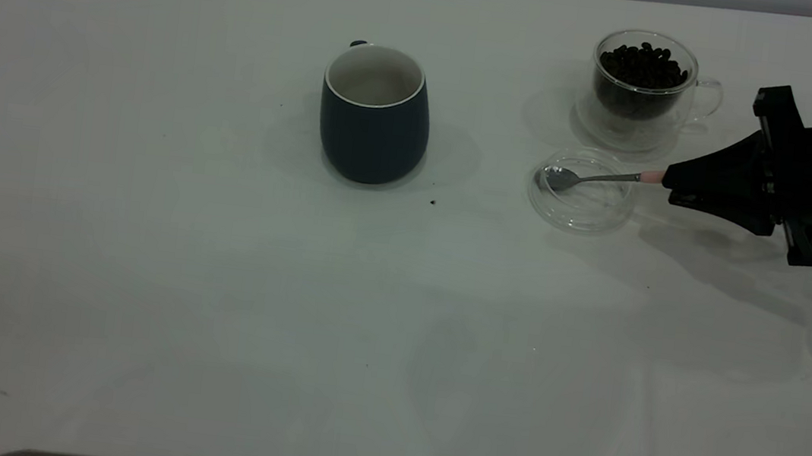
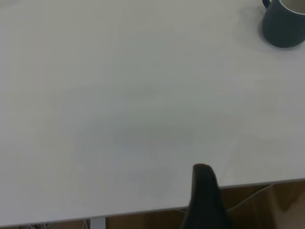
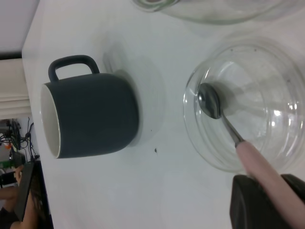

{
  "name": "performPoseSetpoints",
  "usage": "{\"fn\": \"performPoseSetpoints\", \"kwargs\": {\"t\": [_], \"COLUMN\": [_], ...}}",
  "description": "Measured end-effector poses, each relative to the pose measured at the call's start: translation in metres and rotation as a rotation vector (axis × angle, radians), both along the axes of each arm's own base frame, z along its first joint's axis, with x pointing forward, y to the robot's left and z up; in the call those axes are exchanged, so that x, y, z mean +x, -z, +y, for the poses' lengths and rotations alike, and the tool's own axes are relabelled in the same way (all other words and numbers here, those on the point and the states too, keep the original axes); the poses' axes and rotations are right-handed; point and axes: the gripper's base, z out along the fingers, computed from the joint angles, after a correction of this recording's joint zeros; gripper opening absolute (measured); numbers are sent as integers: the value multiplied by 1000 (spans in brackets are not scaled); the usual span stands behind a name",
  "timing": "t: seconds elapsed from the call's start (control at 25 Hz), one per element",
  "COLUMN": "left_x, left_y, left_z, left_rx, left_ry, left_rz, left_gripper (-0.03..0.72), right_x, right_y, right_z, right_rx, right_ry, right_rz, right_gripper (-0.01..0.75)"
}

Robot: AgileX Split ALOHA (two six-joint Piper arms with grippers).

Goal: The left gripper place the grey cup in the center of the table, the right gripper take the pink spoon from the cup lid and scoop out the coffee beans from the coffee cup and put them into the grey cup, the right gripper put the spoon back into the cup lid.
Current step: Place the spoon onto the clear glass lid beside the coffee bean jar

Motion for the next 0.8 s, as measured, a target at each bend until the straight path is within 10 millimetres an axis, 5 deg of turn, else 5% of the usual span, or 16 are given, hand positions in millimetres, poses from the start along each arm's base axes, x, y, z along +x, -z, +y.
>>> {"fn": "performPoseSetpoints", "kwargs": {"t": [0.36,0.8], "left_x": [0,0], "left_y": [0,0], "left_z": [0,0], "left_rx": [0,0], "left_ry": [0,0], "left_rz": [0,0], "left_gripper": [586,586], "right_x": [0,0], "right_y": [0,0], "right_z": [0,0], "right_rx": [-3,1], "right_ry": [1,0], "right_rz": [2,0], "right_gripper": [145,455]}}
